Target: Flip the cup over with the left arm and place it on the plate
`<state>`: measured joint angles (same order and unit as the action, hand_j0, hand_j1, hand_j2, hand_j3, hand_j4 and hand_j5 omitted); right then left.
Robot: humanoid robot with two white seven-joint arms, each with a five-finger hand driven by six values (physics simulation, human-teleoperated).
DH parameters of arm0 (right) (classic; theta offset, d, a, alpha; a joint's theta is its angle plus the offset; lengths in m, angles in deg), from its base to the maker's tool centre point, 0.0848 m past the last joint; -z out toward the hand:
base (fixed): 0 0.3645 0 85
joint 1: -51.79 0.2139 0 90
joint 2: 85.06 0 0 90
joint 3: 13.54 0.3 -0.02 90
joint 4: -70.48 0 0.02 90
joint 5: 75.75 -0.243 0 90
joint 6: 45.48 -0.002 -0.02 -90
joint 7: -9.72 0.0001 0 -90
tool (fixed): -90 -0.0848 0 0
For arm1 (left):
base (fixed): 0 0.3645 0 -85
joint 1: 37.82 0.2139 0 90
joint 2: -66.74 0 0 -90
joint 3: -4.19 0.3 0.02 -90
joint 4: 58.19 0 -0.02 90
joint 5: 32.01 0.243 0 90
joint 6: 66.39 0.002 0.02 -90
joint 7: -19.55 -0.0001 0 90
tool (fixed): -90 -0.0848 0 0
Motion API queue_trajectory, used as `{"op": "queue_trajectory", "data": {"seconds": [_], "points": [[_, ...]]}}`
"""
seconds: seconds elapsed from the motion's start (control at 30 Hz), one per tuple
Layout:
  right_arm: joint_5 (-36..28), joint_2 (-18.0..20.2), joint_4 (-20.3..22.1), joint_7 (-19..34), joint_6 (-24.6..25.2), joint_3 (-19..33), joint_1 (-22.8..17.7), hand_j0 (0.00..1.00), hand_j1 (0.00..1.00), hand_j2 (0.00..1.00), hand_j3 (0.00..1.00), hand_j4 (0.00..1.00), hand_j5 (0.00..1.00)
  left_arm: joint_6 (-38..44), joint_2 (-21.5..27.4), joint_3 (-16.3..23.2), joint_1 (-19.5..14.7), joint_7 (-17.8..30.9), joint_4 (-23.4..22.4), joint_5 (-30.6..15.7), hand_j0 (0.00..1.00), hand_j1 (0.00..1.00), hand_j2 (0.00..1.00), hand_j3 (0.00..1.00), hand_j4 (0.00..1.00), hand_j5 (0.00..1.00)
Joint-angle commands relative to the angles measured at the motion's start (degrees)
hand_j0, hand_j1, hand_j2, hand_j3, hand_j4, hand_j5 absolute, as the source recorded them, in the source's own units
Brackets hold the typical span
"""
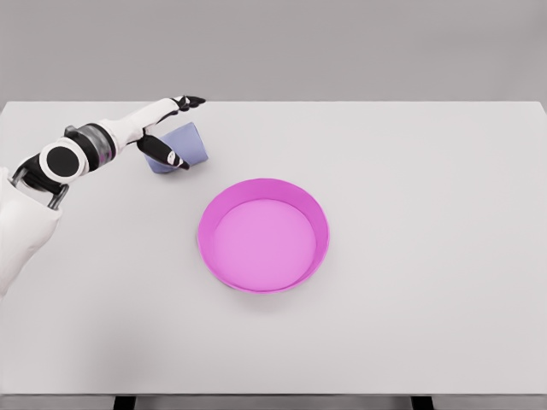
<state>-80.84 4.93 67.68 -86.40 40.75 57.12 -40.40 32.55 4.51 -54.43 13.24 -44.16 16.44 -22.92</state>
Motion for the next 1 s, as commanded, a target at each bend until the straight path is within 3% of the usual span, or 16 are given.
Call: {"op": "queue_trajectory", "data": {"seconds": [0.0, 0.13, 0.63, 0.73, 0.97], "points": [[0.0, 0.0, 0.0, 0.0, 0.0, 0.0, 0.0, 1.0, 1.0, 1.0, 1.0, 1.0, 1.0, -0.1, 0.0, 0.0, 0.0, -0.3, -0.1, 0.0, 1.0, 1.0, 1.0, 1.0, 1.0, 1.0], [0.0, 0.0, 0.0, 0.0, 0.0, 0.0, 0.0, 1.0, 1.0, 1.0, 1.0, 1.0, 1.0, 0.0, 0.1, 0.2, 0.0, -0.6, -0.5, 6.5, 1.0, 1.0, 1.0, 1.0, 1.0, 1.0], [0.0, 0.0, 0.0, 0.0, 0.0, 0.0, 0.0, 1.0, 1.0, 1.0, 1.0, 1.0, 1.0, -0.1, -3.3, 0.4, -1.7, -0.6, -5.7, 5.9, 1.0, 1.0, 1.0, 1.0, 1.0, 1.0], [0.0, 0.0, -0.1, 0.0, 0.0, 0.0, 0.0, 1.0, 1.0, 1.0, 1.0, 1.0, 1.0, -0.2, -5.0, 0.4, -2.5, -0.6, -9.4, 6.3, 1.0, 1.0, 1.0, 1.0, 1.0, 1.0], [0.0, 0.0, 0.0, 0.1, 0.0, 0.0, 0.0, 1.0, 1.0, 1.0, 1.0, 1.0, 1.0, -0.2, -6.6, 1.5, -3.2, -0.7, -12.9, 6.5, 1.0, 1.0, 1.0, 1.0, 1.0, 1.0]]}}
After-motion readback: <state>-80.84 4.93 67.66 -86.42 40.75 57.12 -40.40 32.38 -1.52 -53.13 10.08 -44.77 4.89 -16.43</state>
